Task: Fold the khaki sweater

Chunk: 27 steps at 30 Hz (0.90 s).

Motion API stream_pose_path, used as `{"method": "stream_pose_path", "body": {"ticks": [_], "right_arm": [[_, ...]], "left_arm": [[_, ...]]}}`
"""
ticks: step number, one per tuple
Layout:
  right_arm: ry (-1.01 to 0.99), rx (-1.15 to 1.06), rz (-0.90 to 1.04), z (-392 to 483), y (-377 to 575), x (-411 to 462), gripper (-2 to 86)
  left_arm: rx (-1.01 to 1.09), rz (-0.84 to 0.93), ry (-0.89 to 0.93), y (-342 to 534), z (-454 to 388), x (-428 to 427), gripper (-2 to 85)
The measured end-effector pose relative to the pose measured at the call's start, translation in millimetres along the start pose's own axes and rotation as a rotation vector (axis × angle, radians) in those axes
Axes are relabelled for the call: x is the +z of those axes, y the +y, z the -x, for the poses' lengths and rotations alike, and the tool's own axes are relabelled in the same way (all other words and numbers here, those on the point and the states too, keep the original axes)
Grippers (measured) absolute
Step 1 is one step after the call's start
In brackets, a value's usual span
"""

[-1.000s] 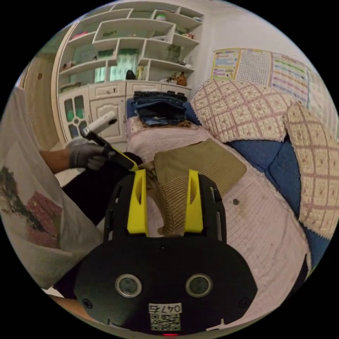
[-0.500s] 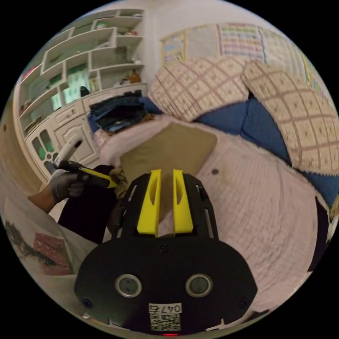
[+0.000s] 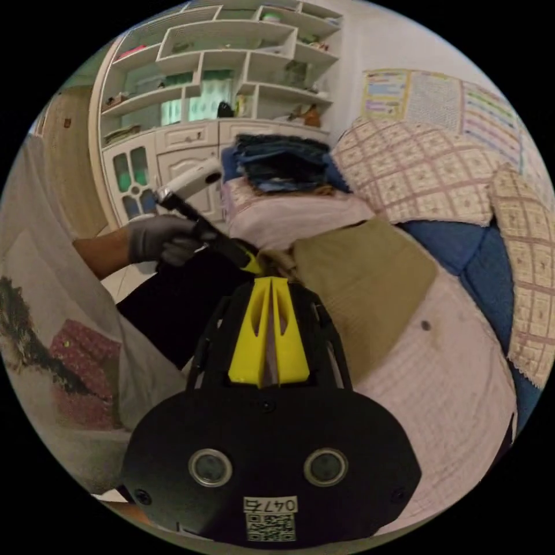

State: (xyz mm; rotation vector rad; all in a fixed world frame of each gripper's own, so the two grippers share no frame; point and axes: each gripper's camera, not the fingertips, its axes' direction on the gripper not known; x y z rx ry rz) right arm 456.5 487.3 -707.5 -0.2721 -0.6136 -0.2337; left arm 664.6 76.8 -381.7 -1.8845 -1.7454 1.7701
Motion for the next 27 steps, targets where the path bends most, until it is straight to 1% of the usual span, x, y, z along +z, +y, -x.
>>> {"method": "stream_pose_path", "body": {"ticks": [2, 5, 13, 17, 27], "right_arm": [[0.051, 0.004, 0.102, 18.2, 0.9, 34.2, 0.1], [0.093, -0.055, 0.171, 33.5, -2.4, 53.0, 0.5], [0.077, -0.049, 0.208, 44.2, -5.7, 84.1, 0.5], [0.109, -0.063, 0.254, 53.4, -2.4, 100.9, 0.1], [0.100, -0.075, 0.269, 66.2, 6.6, 112.3, -0.3]], "left_arm": [[-0.005, 0.002, -0.003, 5.2, -2.5, -0.2, -0.9], [-0.005, -0.002, -0.015, 11.9, -7.1, -0.7, -0.9], [-0.019, -0.015, 0.040, 24.3, -9.0, -4.8, -0.8], [-0.024, -0.023, 0.077, 31.4, -10.6, -8.0, -0.8], [-0.022, -0.029, 0.113, 49.4, -23.3, -8.7, -0.9]]}}
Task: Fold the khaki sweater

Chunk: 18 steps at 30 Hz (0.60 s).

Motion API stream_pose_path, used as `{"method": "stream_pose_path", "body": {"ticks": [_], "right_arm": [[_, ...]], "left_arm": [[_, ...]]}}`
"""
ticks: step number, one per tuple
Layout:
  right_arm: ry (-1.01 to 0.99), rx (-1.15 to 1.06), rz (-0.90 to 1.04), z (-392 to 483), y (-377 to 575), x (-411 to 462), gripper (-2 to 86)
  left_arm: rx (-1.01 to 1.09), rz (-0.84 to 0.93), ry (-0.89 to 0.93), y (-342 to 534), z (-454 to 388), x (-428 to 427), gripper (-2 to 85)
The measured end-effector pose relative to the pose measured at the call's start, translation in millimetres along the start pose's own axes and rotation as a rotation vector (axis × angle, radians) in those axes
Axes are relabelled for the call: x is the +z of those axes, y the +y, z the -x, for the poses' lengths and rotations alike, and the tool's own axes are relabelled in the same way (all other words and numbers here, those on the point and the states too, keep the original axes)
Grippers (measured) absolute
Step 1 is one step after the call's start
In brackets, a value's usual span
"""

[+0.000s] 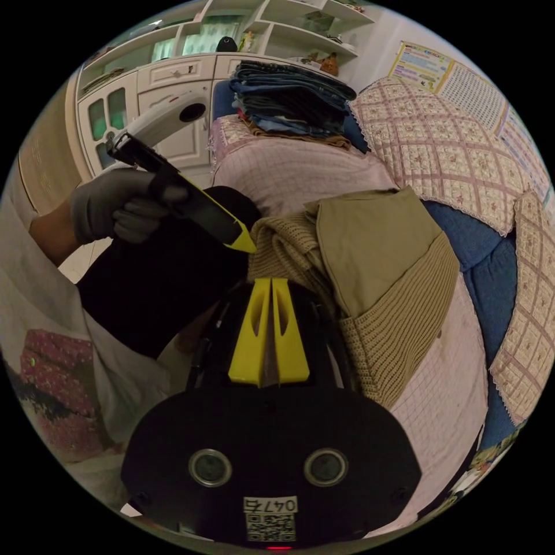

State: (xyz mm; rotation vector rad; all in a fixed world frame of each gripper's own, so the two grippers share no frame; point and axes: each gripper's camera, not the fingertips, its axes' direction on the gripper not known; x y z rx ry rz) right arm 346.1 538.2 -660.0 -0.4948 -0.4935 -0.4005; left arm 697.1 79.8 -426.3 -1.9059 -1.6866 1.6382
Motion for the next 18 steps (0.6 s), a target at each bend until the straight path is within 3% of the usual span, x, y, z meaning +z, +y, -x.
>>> {"method": "stream_pose_path", "body": {"ticks": [18], "right_arm": [[0.018, 0.024, 0.007, 8.7, 13.4, 18.7, -0.4]], "left_arm": [[-0.004, 0.000, 0.012, 40.9, -14.2, 20.8, -0.8]]}}
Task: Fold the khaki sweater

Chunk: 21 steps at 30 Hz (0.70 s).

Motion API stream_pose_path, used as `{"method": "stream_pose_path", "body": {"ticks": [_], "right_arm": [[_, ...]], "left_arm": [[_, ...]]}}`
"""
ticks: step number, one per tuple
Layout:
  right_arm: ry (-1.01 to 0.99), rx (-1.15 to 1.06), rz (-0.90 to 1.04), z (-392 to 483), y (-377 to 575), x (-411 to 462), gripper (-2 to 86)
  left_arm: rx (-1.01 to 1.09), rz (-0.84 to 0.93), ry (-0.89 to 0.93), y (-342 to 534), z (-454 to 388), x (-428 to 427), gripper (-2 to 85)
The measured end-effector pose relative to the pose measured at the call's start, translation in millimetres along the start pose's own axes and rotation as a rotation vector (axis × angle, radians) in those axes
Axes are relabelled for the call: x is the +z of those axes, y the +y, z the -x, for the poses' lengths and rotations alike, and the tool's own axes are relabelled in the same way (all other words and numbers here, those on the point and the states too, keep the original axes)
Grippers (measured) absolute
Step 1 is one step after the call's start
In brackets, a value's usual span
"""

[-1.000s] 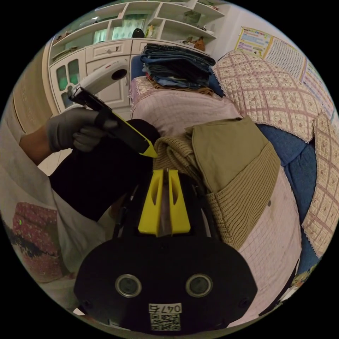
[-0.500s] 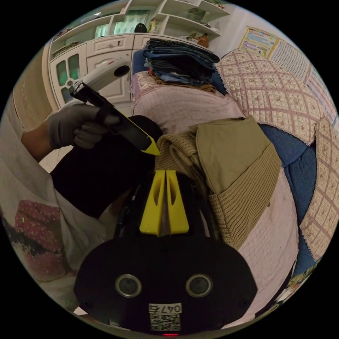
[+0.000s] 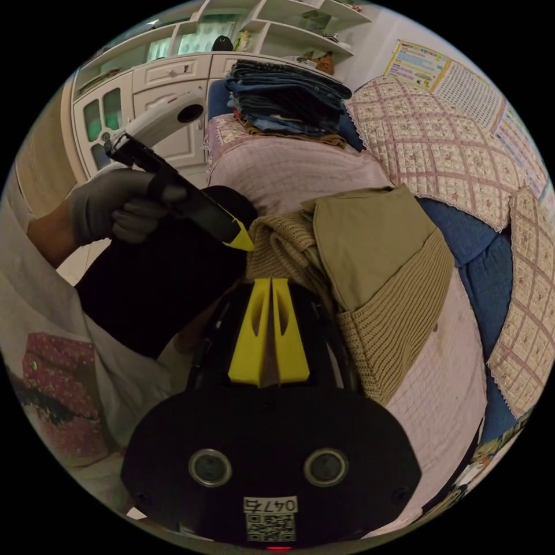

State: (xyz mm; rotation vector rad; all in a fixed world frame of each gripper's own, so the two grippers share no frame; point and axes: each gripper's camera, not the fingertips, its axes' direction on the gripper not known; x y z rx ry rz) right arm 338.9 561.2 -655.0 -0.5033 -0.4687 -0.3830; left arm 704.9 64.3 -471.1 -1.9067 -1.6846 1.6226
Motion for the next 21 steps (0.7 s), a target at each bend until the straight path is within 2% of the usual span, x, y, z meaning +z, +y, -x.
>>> {"method": "stream_pose_path", "body": {"ticks": [3, 7, 8, 11, 13, 16, 19, 21], "right_arm": [[-0.058, 0.027, -0.017, -5.1, 8.0, -6.4, -0.3], [-0.265, 0.043, -0.068, -12.8, 23.7, -23.3, 0.9], [-0.339, 0.038, -0.037, -14.4, 26.6, -21.9, 2.4], [-0.371, -0.002, 0.111, -10.8, 33.3, -10.4, 5.2], [-0.418, -0.010, 0.072, -10.9, 39.8, -14.7, 5.0], [-0.390, 0.016, 0.078, -14.2, 48.0, -15.0, 4.0], [-0.421, 0.080, -0.008, -24.6, 54.6, -26.2, 2.9], [-0.204, 0.041, 0.044, -19.5, 52.8, -32.2, 3.3]], "left_arm": [[-0.001, 0.000, 0.001, 7.6, 0.3, 5.2, -0.8], [-0.001, 0.001, 0.004, 16.7, 2.0, 11.9, -0.9], [-0.002, 0.001, 0.005, 19.6, 3.0, 14.2, -0.8], [-0.002, 0.003, 0.007, 26.9, 5.7, 20.7, -0.8], [-0.002, 0.003, 0.006, 31.5, 7.4, 24.3, -0.8], [-0.001, 0.002, 0.008, 39.6, 11.3, 28.7, -0.8], [0.009, -0.004, 0.016, 47.6, 15.0, 31.2, -0.8], [0.014, 0.006, 0.003, 52.3, 17.6, 36.7, -0.8]]}}
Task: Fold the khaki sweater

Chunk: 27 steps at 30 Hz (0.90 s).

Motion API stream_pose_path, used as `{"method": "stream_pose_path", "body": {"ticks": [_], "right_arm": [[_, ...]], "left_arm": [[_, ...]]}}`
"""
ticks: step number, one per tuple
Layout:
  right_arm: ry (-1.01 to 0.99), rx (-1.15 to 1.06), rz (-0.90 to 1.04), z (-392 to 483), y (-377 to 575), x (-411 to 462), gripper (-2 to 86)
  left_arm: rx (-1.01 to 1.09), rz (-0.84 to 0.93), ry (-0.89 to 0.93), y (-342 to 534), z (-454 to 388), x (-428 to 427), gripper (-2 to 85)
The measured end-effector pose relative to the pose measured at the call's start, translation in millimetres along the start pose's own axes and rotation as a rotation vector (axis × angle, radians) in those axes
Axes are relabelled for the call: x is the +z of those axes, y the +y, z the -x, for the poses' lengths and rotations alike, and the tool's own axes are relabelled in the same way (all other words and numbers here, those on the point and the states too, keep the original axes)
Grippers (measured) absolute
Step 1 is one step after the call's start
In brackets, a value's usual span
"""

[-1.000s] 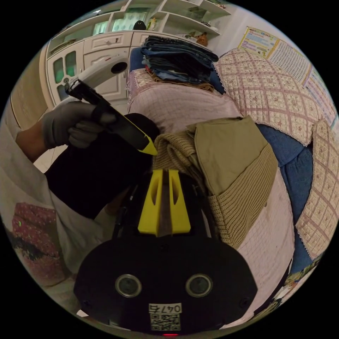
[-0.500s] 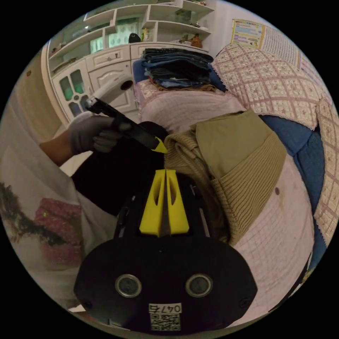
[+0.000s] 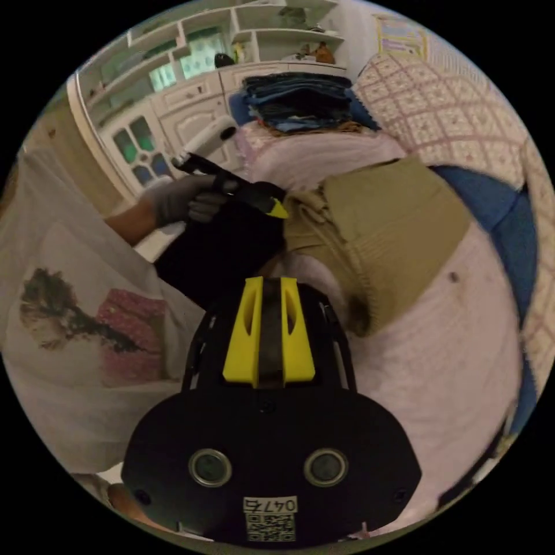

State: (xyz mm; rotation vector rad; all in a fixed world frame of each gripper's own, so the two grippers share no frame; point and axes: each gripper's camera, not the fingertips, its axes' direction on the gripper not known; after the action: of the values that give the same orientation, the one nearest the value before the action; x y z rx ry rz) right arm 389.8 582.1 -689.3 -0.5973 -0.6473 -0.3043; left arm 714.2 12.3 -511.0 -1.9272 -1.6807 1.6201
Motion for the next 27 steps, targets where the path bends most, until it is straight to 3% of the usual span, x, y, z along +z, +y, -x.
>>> {"method": "stream_pose_path", "body": {"ticks": [2, 4, 7, 15, 17, 19, 21, 24, 27], "right_arm": [[0.190, -0.006, -0.083, 1.5, -0.6, -22.7, 5.1], [0.233, 0.012, -0.158, -6.9, 0.4, -37.3, 6.9], [0.379, -0.075, -0.106, -7.2, -5.0, -23.4, 11.7], [0.463, -0.224, -0.113, 6.1, -50.9, 71.0, 19.2], [0.501, -0.211, -0.080, -4.6, -62.6, 100.6, 17.4], [0.606, -0.187, -0.088, -11.9, -65.2, 110.5, 6.5], [0.634, -0.182, -0.144, -18.1, -65.3, 104.6, 3.1], [0.518, -0.073, -0.191, -51.4, -73.3, 86.4, 1.4], [0.369, 0.033, -0.232, -96.7, -80.2, 69.3, 0.9]], "left_arm": [[0.003, 0.009, -0.019, 3.0, 1.5, 4.4, -0.8], [0.012, 0.012, -0.041, 6.2, 2.2, 7.1, -0.9], [0.055, -0.008, -0.057, 11.6, 0.0, 3.8, -0.9], [0.053, -0.079, 0.137, -1.9, 35.6, -21.8, -0.9], [0.067, -0.083, 0.151, -7.9, 39.9, -24.4, -0.8], [0.095, -0.083, 0.149, -13.1, 41.0, -25.9, -0.7], [0.130, -0.110, 0.145, -15.2, 46.2, -29.5, -0.1], [0.095, -0.152, 0.188, -8.2, 73.7, -31.7, 3.6], [-0.016, -0.111, 0.262, 2.2, 122.7, -12.1, 13.8]]}}
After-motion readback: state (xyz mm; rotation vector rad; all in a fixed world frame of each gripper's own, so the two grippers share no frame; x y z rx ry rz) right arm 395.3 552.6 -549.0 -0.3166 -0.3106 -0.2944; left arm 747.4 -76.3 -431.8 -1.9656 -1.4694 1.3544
